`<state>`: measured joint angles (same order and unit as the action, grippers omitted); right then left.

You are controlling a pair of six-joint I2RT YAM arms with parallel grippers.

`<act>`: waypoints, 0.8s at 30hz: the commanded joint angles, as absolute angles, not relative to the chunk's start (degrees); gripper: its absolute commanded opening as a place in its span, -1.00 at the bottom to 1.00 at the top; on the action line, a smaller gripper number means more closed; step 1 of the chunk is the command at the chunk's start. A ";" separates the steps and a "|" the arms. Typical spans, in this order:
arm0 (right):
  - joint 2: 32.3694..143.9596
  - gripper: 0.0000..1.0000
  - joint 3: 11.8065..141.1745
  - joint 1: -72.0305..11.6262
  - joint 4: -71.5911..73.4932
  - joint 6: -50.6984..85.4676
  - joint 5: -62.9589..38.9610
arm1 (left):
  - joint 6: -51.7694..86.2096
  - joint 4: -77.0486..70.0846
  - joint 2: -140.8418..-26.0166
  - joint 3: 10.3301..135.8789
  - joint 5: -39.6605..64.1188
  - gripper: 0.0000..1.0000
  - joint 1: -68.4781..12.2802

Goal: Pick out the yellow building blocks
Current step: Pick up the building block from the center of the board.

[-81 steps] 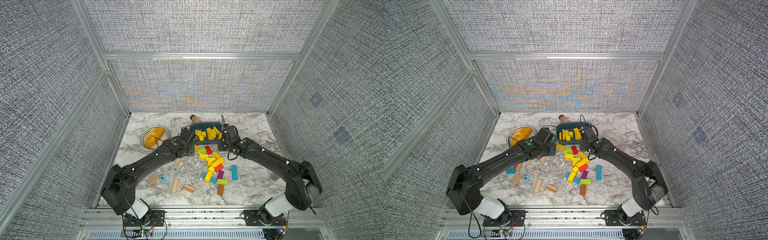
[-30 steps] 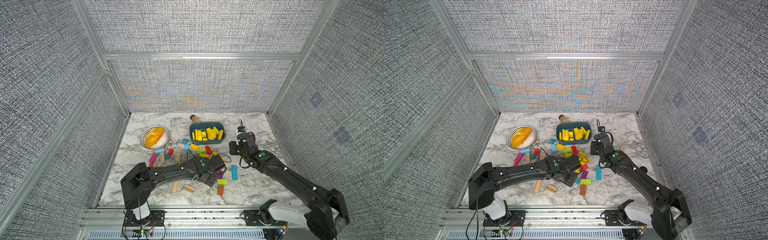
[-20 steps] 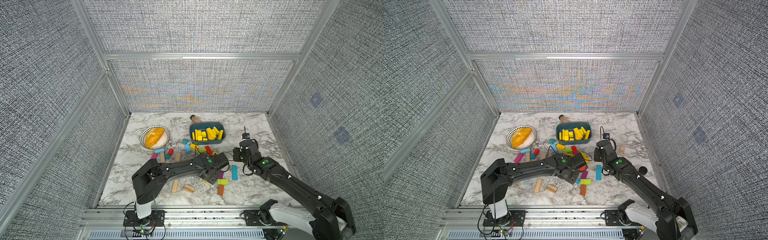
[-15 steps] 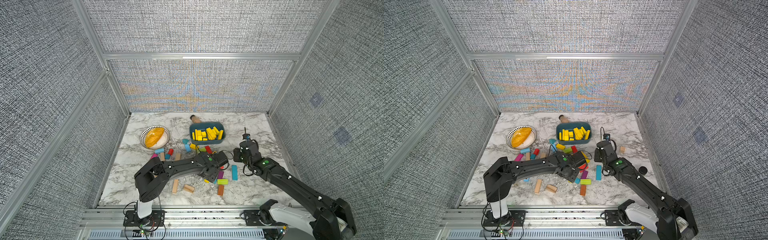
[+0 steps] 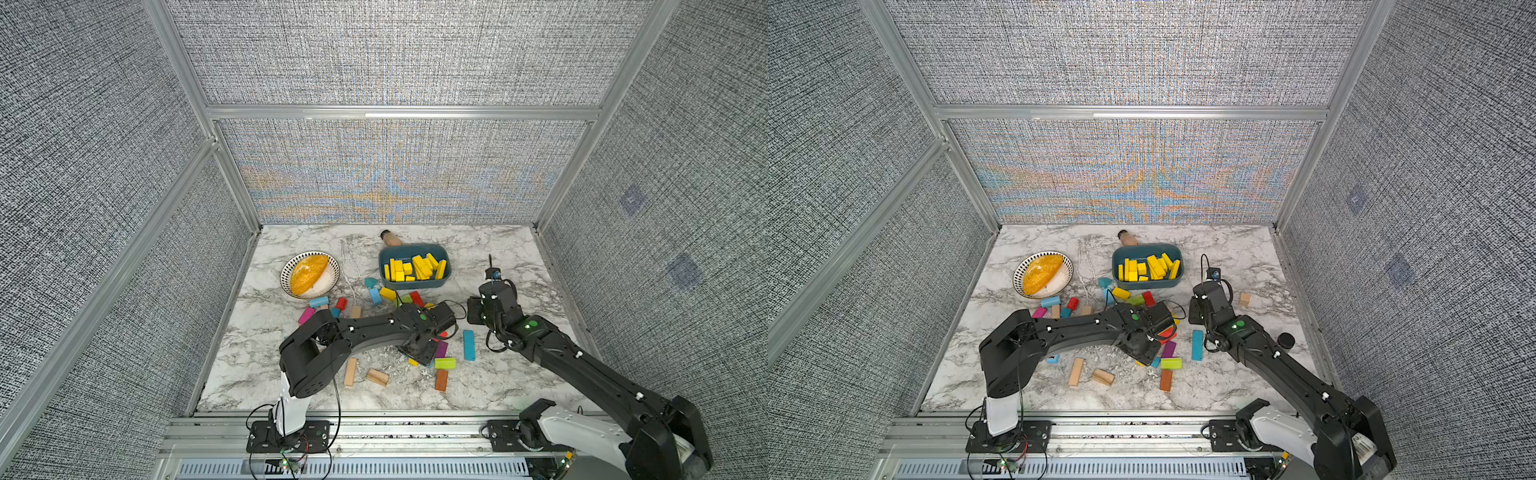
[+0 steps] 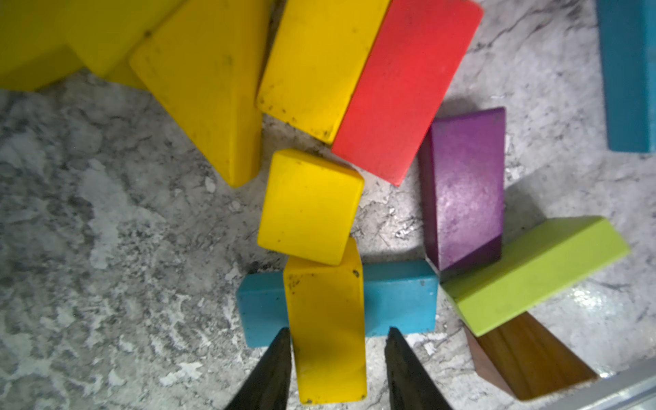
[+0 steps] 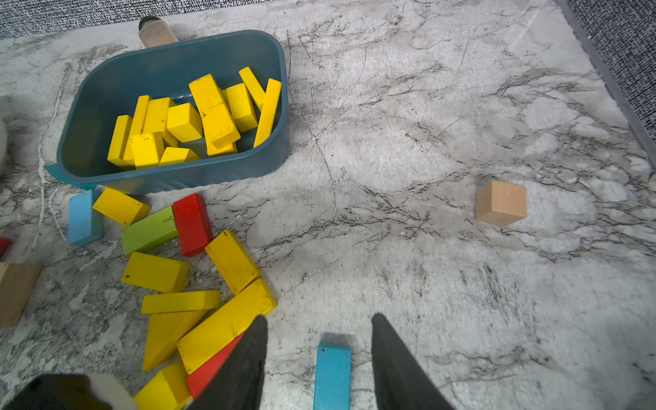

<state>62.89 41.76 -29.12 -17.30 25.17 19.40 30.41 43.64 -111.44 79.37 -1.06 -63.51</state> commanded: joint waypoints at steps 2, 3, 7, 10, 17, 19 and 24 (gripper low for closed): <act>63.10 -0.01 42.01 -29.09 -16.88 25.48 20.05 | 30.30 43.20 -111.61 79.27 -0.56 -0.21 -63.37; 63.02 -0.01 41.97 -29.09 -17.03 25.49 20.04 | 30.32 43.26 -111.62 79.28 -0.77 -0.23 -63.37; 63.04 -0.02 42.10 -29.09 -16.98 25.46 20.04 | 30.06 43.65 -111.62 79.23 -1.38 -0.32 -63.25; 62.91 -0.01 42.12 -29.14 -17.11 25.57 20.04 | 30.06 44.49 -111.19 79.50 -2.38 -0.39 -63.25; 62.89 -0.01 42.67 -29.09 -17.01 25.26 20.25 | 30.71 45.45 -105.84 78.78 -3.26 -0.47 -63.28; 63.08 -0.01 42.67 -29.10 -16.67 25.18 20.25 | 31.23 45.98 -103.32 78.32 -3.89 -0.48 -63.28; 63.61 -0.01 42.18 -29.09 -15.47 25.33 19.91 | 31.40 48.27 -99.05 79.58 -6.41 -0.48 -62.56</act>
<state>63.44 42.15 -29.06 -17.23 25.19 19.42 30.96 46.11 -100.36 78.63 -4.23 -63.11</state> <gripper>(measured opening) 0.495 0.312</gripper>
